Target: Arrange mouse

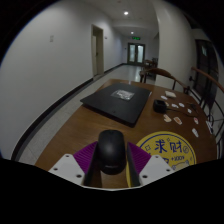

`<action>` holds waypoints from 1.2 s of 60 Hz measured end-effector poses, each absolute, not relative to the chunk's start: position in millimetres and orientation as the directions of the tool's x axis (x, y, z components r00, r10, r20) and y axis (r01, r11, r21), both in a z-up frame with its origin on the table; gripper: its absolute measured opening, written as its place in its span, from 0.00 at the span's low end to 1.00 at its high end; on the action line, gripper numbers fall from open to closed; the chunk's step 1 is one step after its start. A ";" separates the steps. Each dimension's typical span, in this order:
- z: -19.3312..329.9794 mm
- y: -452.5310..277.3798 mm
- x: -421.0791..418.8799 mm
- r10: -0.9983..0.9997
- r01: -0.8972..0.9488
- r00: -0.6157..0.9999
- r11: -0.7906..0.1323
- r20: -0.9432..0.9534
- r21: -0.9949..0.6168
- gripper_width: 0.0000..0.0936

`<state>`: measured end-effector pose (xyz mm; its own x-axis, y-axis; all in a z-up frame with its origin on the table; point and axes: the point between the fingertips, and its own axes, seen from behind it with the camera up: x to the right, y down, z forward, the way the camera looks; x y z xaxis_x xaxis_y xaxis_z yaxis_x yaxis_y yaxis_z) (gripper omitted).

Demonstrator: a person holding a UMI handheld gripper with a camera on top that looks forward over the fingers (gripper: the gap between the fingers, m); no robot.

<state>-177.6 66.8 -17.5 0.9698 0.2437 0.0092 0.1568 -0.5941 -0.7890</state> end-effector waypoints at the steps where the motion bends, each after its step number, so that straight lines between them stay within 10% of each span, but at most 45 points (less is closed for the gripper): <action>1: -17.5 68.1 -179.2 0.252 0.162 0.968 -0.595 0.008 -0.787 0.59; 18: -7.1 63.1 -188.9 0.323 0.162 0.946 -0.564 -0.036 -0.810 0.36; 36: 175.1 33.4 -89.0 0.202 0.028 0.979 -0.247 -0.024 -0.969 0.36; 57: -4.9 32.7 -13.9 0.116 0.041 0.993 -0.596 -0.035 -0.802 0.36; 72: -13.1 26.9 -16.0 0.199 0.148 0.980 -0.624 0.027 -0.768 0.62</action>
<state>-16.0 26.9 -13.1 0.9797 0.1988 0.0271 0.1478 -0.6235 -0.7677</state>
